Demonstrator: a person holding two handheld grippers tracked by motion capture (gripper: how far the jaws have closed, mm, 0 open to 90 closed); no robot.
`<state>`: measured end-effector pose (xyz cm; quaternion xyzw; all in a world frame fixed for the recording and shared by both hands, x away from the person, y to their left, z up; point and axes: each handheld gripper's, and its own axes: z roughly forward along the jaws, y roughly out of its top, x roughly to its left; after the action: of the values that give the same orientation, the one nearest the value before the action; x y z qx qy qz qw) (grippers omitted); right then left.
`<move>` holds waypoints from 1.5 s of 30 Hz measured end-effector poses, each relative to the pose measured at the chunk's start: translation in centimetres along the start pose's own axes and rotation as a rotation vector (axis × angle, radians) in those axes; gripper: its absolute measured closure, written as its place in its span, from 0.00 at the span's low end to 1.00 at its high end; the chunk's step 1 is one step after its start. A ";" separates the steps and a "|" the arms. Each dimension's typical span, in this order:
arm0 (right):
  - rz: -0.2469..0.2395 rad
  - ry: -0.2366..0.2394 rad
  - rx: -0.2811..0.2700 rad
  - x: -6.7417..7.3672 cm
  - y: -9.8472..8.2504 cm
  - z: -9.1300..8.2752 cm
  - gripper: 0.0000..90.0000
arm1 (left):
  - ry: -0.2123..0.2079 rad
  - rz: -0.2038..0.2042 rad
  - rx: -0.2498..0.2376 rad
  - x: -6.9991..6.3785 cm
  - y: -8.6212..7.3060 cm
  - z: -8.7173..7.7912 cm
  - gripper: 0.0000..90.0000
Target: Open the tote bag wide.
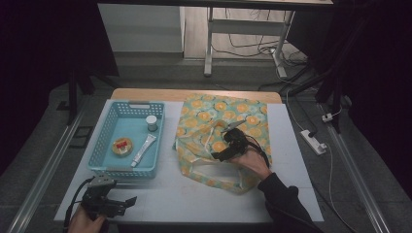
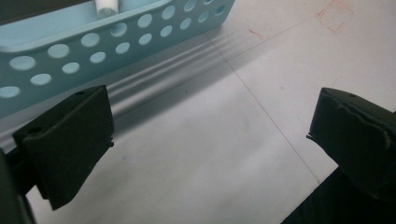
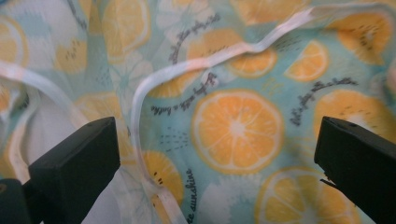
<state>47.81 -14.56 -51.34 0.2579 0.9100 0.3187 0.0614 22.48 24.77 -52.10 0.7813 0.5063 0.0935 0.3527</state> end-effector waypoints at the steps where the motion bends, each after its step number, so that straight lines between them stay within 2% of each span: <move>1: -0.004 0.002 0.002 0.1 -0.1 0.2 0.03 | 0.000 0.000 0.000 0.0 0.0 0.0 0.00; 7: -0.037 -0.006 0.019 0.8 -0.4 1.0 0.12 | 0.000 0.001 0.000 0.0 0.0 0.0 0.00; 9: -0.093 -0.033 0.019 1.6 -0.5 1.2 0.20 | 0.000 0.002 0.000 0.0 0.0 0.0 0.00; 15: -0.147 0.009 -0.011 3.0 -0.8 0.7 0.55 | 0.002 0.005 0.003 0.0 0.0 0.0 0.00; 16: -0.147 0.009 -0.011 3.0 -0.8 0.7 0.55 | 0.003 0.004 0.004 -0.1 0.0 0.0 0.00; 20: -0.156 0.043 -0.010 3.7 -1.0 0.5 0.82 | 0.004 0.007 0.005 -0.1 0.0 0.0 0.00; 24: -0.164 0.071 0.011 4.1 -1.0 0.4 1.00 | 0.005 0.008 0.005 -0.1 0.0 0.0 0.00; 29: -0.150 0.076 0.031 3.9 -0.6 0.3 1.00 | 0.003 0.008 0.005 -0.1 0.0 0.0 0.00; 34: -0.127 0.077 -0.012 3.5 -0.3 -0.4 1.00 | 0.004 0.008 0.005 -0.1 0.0 0.0 0.00; 37: -0.096 0.097 -0.052 3.0 0.0 -1.1 1.00 | 0.003 0.008 0.006 -0.1 0.0 0.0 0.00; 45: -0.081 0.102 -0.109 2.6 0.8 -2.4 1.00 | 0.003 0.007 0.008 -0.1 0.0 0.1 0.00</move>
<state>45.24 -14.02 -48.80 0.2005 0.9029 0.3779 0.0417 22.51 24.66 -52.11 0.7844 0.5045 0.0941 0.3484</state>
